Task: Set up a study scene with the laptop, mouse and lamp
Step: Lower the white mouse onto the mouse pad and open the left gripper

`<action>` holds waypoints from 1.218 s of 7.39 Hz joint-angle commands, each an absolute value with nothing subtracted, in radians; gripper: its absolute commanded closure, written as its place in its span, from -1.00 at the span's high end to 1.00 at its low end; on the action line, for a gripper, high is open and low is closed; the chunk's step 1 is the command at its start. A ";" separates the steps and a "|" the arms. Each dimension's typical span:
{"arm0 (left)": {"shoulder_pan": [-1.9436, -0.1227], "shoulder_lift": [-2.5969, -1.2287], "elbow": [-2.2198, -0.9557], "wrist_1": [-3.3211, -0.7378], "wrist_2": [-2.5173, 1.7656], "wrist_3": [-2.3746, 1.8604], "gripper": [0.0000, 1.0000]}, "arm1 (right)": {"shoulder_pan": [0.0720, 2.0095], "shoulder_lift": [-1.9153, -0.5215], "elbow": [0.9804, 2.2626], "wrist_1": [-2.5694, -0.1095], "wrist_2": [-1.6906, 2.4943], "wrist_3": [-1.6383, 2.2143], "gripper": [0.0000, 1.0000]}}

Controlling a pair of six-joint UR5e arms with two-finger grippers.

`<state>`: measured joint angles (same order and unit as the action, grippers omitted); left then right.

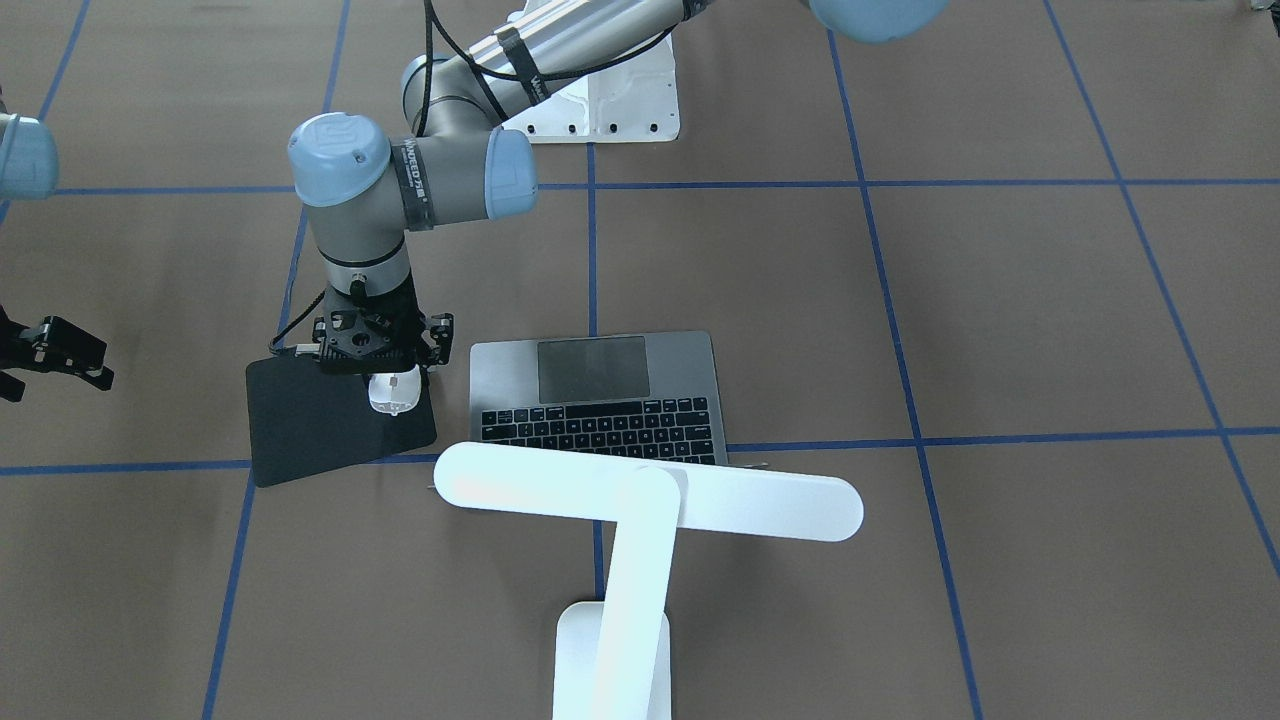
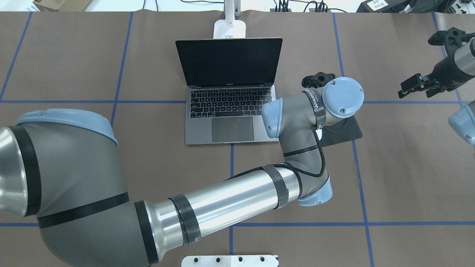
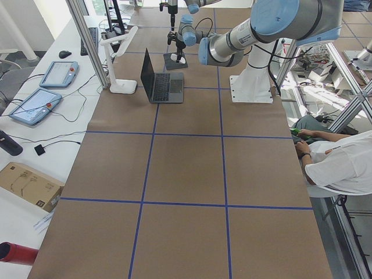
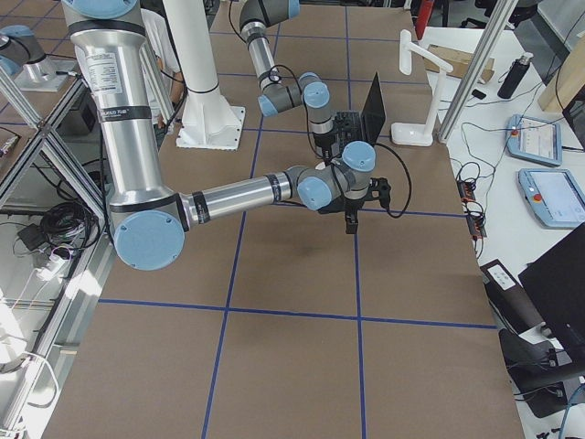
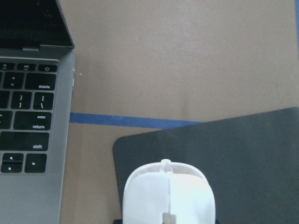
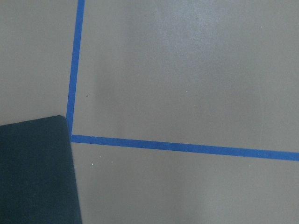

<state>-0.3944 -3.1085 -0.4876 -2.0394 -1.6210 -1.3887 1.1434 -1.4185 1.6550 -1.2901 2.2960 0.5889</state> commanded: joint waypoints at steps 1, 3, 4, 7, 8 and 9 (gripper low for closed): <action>-0.377 -3.112 -0.471 -2.068 -1.592 -1.430 0.04 | 1.143 -1.419 1.654 -1.290 2.296 0.589 0.97; -0.379 -3.116 -0.466 -2.088 -1.574 -1.431 0.09 | 1.143 -1.419 1.654 -1.290 2.296 0.589 0.97; -0.379 -3.116 -0.462 -2.092 -1.572 -1.431 0.29 | 1.143 -1.419 1.654 -1.290 2.296 0.589 0.97; -0.377 -3.116 -0.462 -2.108 -1.571 -1.430 0.99 | 1.143 -1.416 1.638 -1.281 2.296 0.583 0.97; -0.377 -3.116 -0.462 -2.111 -1.571 -1.428 0.99 | 1.143 -1.414 1.638 -1.279 2.298 0.583 0.97; -0.379 -3.117 -0.465 -2.120 -1.571 -1.425 0.99 | 1.143 -1.411 1.638 -1.279 2.299 0.583 0.97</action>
<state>-0.3775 -3.1162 -0.4624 -2.1109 -1.5710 -1.4280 1.1428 -1.4143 1.6387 -1.2803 2.2976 0.5831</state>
